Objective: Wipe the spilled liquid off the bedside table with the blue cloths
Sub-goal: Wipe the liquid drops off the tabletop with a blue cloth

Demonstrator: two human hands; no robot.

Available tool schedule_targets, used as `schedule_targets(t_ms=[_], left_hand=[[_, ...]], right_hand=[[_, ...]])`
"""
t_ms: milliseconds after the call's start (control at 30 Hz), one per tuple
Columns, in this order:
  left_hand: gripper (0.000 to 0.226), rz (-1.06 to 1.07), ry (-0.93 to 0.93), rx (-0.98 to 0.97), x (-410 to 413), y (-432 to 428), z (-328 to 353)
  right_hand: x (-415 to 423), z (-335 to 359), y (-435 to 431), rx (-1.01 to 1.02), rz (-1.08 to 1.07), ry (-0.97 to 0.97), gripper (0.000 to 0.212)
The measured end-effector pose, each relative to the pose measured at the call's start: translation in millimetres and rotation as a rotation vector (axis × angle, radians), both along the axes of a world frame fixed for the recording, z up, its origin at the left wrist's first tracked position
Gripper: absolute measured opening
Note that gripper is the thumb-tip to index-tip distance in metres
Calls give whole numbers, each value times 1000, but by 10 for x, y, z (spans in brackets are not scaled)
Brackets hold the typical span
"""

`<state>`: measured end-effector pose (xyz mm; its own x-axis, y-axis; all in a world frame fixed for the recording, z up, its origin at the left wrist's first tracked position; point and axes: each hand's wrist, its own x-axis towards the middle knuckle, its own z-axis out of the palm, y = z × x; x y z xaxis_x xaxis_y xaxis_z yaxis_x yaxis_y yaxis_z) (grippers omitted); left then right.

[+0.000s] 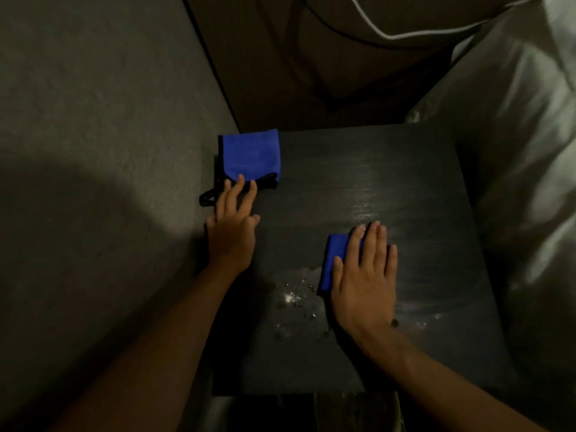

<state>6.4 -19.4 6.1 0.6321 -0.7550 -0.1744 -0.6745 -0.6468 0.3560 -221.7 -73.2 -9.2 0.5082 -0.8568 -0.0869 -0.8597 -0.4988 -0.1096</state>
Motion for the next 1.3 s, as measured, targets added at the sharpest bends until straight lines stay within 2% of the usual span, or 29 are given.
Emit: schedule_targets(t_ms=[300,467,600,667,967,1200,1267,1300], left_hand=[[71,26,-31,68,-8,-42,1],[70,21,-26,44,0,-22,-31],[69,24,-27,27,17,-11,-59],[69,26,-21,32,18,-13,-68],[68,16,74,-38,40,15,-72],[56,110,384,-206,88,12,70],[56,134,418,-218,61,-6,126],[59,129,419,-216,55,-6,136]], right_hand=[[324,23,218,3,165,-72,66],[353,81,373,73,45,-224,59],[590,-8,560,99,-82,-186,58],[664,-41,595,91,-80,-199,60],[874,-121,783,22,286,-192,60],[878,-112,817,114,681,-205,66],[849,-29,763,109,675,-246,69],[838,30,752,114,600,-301,70]])
